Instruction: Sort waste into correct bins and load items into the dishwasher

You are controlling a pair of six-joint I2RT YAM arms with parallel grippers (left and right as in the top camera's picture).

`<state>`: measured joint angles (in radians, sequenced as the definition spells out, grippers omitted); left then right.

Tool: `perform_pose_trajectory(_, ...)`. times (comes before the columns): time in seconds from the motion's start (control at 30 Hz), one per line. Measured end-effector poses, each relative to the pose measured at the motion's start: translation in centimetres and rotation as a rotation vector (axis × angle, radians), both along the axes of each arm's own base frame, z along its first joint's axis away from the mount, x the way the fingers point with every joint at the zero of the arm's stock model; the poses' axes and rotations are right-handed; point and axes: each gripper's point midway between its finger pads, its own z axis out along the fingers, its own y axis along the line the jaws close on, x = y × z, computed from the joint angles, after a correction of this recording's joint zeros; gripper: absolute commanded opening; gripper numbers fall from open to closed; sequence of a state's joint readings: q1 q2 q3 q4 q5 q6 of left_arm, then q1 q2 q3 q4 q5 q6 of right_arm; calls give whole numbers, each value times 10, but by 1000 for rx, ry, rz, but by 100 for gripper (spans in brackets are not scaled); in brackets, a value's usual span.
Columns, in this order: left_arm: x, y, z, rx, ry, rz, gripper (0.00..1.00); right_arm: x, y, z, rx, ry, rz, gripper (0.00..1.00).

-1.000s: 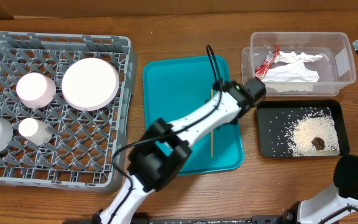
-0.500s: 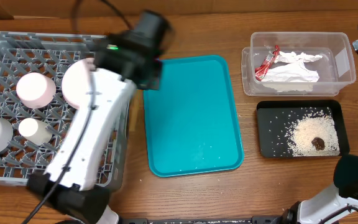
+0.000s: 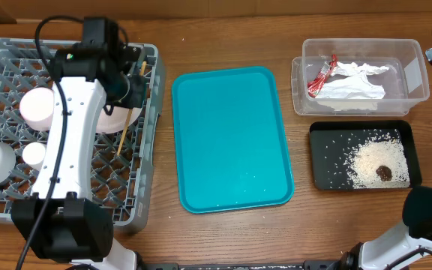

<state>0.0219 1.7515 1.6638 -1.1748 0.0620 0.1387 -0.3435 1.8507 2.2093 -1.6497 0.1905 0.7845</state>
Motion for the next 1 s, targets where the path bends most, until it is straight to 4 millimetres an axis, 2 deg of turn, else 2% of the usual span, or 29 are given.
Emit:
perform_pose_trajectory(0.13, -3, 15, -31, -21, 24, 41, 4, 0, 0, 0, 0, -1, 0, 100)
perform_pose_trajectory(0.3, -8, 8, -52, -56, 42, 30, 4, 0, 0, 0, 1, 0, 0, 100)
perform_pose_trajectory(0.4, -5, 1, -52, -93, 28, 0, 4, 0, 0, 0, 0, -1, 0, 100)
perform_pose_trajectory(0.6, -3, -2, -51, -108, 18, -8, 4, 0, 0, 0, 1, -1, 0, 100)
perform_pose_trajectory(1.0, -4, 5, -59, -84, 27, 52, 6, 0, 0, 0, 0, -1, 0, 100)
